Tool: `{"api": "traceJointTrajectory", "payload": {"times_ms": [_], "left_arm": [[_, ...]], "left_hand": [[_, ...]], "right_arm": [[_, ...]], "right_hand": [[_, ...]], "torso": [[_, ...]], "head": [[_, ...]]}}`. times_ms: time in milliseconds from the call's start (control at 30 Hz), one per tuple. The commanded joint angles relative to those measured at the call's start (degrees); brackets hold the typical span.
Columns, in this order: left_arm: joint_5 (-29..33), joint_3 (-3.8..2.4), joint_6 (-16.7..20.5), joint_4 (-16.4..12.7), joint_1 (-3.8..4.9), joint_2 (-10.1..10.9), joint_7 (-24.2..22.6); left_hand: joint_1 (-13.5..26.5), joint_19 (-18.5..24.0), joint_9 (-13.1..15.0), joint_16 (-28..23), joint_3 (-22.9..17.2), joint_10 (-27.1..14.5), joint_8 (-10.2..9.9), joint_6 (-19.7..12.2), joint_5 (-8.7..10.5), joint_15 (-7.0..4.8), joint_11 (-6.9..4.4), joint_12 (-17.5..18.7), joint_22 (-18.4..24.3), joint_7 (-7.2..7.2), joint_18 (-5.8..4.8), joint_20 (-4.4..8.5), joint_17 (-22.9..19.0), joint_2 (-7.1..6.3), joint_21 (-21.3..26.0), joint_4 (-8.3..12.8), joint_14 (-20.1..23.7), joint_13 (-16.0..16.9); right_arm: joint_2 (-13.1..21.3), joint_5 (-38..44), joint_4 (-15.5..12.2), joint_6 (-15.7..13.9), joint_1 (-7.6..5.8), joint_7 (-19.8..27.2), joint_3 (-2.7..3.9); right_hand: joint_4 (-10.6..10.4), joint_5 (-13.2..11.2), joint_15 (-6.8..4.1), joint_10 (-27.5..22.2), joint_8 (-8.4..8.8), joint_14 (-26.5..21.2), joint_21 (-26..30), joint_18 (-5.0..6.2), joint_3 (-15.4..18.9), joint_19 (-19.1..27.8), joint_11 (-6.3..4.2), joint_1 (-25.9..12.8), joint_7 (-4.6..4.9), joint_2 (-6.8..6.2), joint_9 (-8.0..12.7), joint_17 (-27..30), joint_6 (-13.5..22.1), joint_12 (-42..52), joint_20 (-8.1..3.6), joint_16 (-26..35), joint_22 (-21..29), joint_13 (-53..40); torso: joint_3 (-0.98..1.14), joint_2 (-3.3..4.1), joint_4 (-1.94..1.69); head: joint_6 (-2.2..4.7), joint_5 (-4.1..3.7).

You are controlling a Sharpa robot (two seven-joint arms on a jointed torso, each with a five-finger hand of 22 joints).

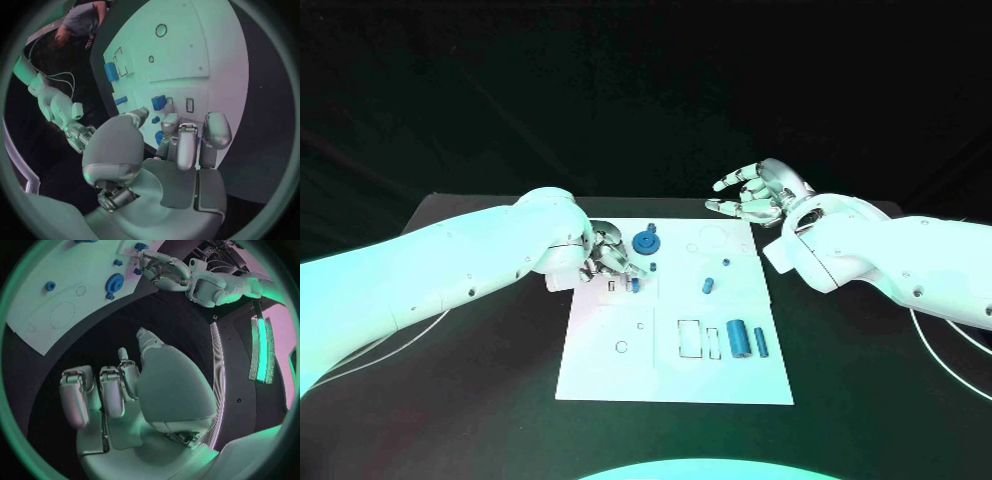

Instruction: Assemble the parts on the task board

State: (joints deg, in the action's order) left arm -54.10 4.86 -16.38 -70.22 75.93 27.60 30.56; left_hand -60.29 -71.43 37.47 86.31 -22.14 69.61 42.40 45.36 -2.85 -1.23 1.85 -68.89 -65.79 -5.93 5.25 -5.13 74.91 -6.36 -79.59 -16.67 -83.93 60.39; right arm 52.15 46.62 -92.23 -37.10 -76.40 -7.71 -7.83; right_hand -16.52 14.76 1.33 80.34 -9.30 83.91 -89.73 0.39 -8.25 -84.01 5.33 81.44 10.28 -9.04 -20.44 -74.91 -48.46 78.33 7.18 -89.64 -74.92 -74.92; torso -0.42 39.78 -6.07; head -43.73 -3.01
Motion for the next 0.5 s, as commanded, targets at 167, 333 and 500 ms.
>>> {"api": "traceJointTrajectory", "payload": {"times_ms": [167,333,500], "left_arm": [[0.82,-0.01,-1.66,0.17,-0.09,-0.34,0.0],[0.9,-0.01,-1.86,0.34,-0.1,-0.41,0.01],[0.97,0.0,-2.0,0.6,-0.11,-0.48,0.02]], "left_hand": [[-1.1,0.04,0.21,0.04,0.06,-0.4,-0.37,-0.21,-0.08,-0.01,0.14,0.01,-0.01,-0.03,-0.09,-0.16,8.2,-0.03,0.01,0.27,-2.91,-0.09],[-1.38,0.06,0.28,0.05,0.04,-0.49,-0.4,-0.22,-0.08,0.0,0.15,0.09,-0.01,-0.05,-0.08,-0.18,8.22,0.0,0.0,0.29,-2.91,-0.18],[-2.1,0.14,0.47,0.05,-0.1,-0.62,-0.47,-0.22,-0.08,0.02,0.16,0.15,-0.01,-0.06,-0.07,-0.21,8.21,0.19,0.0,0.36,-2.89,-0.24]], "right_arm": [[-0.01,0.53,-0.04,0.92,0.01,0.22,0.01],[-0.07,0.54,0.0,0.95,0.01,0.22,0.01],[-0.04,0.54,-0.12,0.94,0.01,0.21,0.01]], "right_hand": [[0.01,0.0,-0.35,-0.46,-0.24,5.91,-0.27,-0.39,-0.48,-5.99,-0.05,-0.49,-0.1,0.3,0.07,-14.44,0.22,-0.28,-0.3,-0.08,-15.08,-5.08],[0.01,0.0,-0.35,-0.46,-0.24,5.91,-0.27,-0.39,-0.48,-5.99,-0.05,-0.49,-0.1,0.3,0.07,-14.44,0.22,-0.28,-0.3,-0.08,-15.08,-5.08],[0.03,0.0,-0.36,-0.43,-0.29,5.86,-0.27,-0.39,-0.57,-5.99,-0.06,-0.48,-0.11,0.37,0.07,-14.27,0.21,-0.26,-0.31,-0.01,-15.08,-5.09]], "torso": [[0.08,0.03,-0.05],[0.1,0.03,0.05],[0.13,-0.03,-0.07]], "head": [[-0.15,0.14],[-0.24,0.48],[-0.29,0.47]]}}
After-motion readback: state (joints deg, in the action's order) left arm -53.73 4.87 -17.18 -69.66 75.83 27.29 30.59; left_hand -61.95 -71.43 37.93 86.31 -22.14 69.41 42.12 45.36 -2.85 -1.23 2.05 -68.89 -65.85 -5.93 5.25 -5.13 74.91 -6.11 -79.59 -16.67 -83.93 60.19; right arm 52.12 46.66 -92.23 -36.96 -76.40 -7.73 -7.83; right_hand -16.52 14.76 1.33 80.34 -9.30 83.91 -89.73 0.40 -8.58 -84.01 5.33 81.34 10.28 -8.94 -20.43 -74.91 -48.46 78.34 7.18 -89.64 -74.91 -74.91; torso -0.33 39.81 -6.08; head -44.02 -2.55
